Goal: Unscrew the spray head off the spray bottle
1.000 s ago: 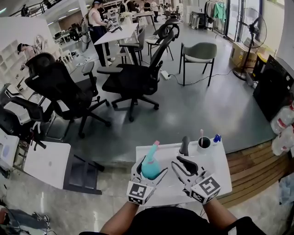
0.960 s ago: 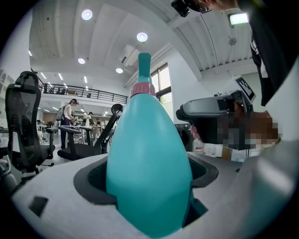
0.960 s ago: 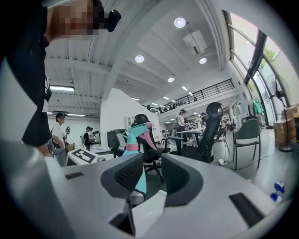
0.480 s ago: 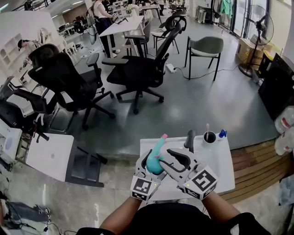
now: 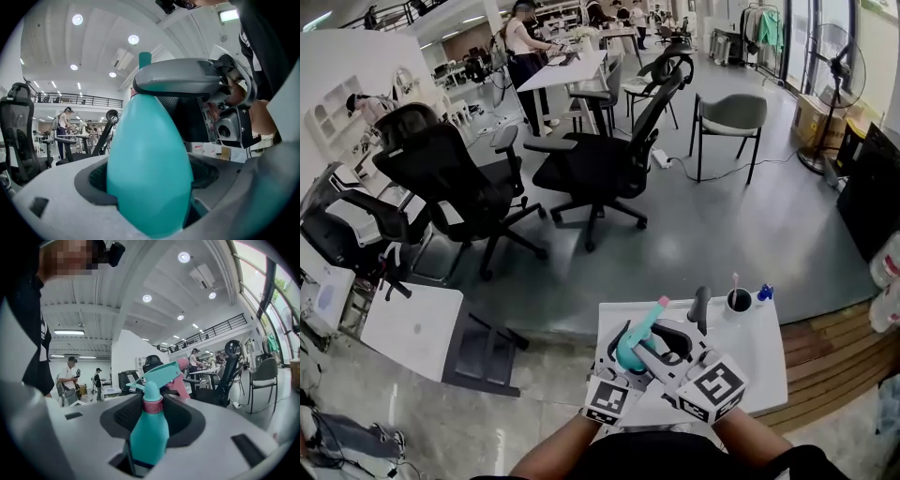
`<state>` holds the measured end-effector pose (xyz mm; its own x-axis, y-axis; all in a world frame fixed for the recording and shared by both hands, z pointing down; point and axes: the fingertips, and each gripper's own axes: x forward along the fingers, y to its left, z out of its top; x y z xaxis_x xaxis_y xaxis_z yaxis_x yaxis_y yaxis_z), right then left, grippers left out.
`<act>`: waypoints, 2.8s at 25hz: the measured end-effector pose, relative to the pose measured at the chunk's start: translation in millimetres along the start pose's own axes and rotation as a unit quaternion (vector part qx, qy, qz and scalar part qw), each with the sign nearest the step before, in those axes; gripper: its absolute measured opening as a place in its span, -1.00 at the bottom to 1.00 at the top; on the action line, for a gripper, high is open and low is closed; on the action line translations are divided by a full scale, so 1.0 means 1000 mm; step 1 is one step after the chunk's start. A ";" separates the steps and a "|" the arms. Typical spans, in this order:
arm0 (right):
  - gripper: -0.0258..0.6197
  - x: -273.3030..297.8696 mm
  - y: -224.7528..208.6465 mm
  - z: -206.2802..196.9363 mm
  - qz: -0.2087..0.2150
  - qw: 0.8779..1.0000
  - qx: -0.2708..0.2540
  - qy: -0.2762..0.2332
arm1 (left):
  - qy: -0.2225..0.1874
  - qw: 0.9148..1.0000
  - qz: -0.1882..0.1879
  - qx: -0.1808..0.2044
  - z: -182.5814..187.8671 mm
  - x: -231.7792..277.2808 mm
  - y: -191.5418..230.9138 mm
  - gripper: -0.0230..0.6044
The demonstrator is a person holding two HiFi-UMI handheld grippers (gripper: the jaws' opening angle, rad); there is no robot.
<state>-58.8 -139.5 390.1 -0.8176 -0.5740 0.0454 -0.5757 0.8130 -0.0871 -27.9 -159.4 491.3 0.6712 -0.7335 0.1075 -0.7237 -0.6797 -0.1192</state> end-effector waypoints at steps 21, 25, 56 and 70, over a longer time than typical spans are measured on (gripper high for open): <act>-0.51 -0.021 0.016 0.016 0.076 0.997 -0.011 -0.030 | -0.018 0.992 -0.123 0.003 0.017 -0.013 -0.030 0.47; -0.51 -0.027 0.028 0.022 0.129 0.991 -0.023 -0.034 | -0.040 0.984 -0.171 -0.025 0.038 -0.023 -0.044 0.47; -0.37 -0.029 0.002 0.037 0.039 0.998 -0.026 -0.043 | 0.007 1.000 -0.007 -0.004 0.041 -0.004 -0.007 0.47; -0.49 -0.025 0.002 0.044 0.038 0.997 0.001 -0.062 | -0.007 1.000 -0.015 0.011 0.048 -0.004 -0.011 0.47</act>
<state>-38.8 -127.3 345.1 -0.8513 -0.5178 -0.0852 -0.5112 0.8549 -0.0883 -14.9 -149.1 444.7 0.6951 -0.7122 0.0979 -0.6993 -0.7014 -0.1374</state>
